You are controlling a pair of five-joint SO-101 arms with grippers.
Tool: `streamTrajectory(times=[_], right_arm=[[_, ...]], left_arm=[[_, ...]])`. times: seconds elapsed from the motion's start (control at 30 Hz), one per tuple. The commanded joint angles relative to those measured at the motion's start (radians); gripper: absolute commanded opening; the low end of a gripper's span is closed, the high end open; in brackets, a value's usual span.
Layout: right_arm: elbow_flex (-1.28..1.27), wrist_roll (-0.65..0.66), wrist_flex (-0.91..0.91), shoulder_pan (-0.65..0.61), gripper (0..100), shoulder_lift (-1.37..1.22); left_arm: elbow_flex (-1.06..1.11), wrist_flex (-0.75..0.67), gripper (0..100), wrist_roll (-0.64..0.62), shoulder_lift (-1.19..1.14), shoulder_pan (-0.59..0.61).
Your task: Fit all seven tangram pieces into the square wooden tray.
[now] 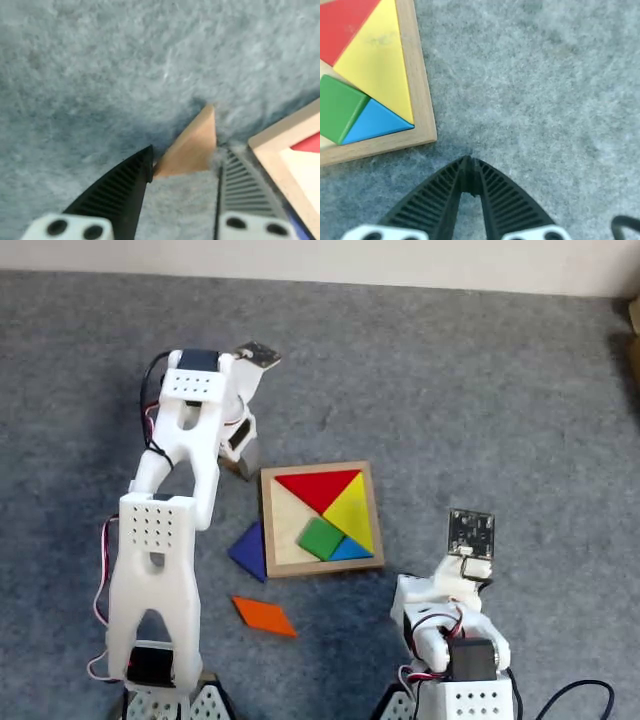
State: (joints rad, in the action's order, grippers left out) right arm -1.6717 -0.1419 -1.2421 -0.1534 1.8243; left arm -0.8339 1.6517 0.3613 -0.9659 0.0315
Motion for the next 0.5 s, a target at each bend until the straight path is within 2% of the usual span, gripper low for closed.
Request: streamTrajectory(times=[0.0,0.37,0.47], right_arm=[[-0.116,-0.006,-0.008,0.015,0.5,0.013],[-0.116,-0.006,-0.008,0.015,0.5,0.013],[-0.116,-0.006,-0.008,0.015,0.5,0.013]], left_arm=[[-0.033,0.011,17,0.003,0.012,-0.005],[-0.031,0.044,17,0.003,0.022,-0.045],[-0.025,0.046,14,0.002,0.064,-0.053]])
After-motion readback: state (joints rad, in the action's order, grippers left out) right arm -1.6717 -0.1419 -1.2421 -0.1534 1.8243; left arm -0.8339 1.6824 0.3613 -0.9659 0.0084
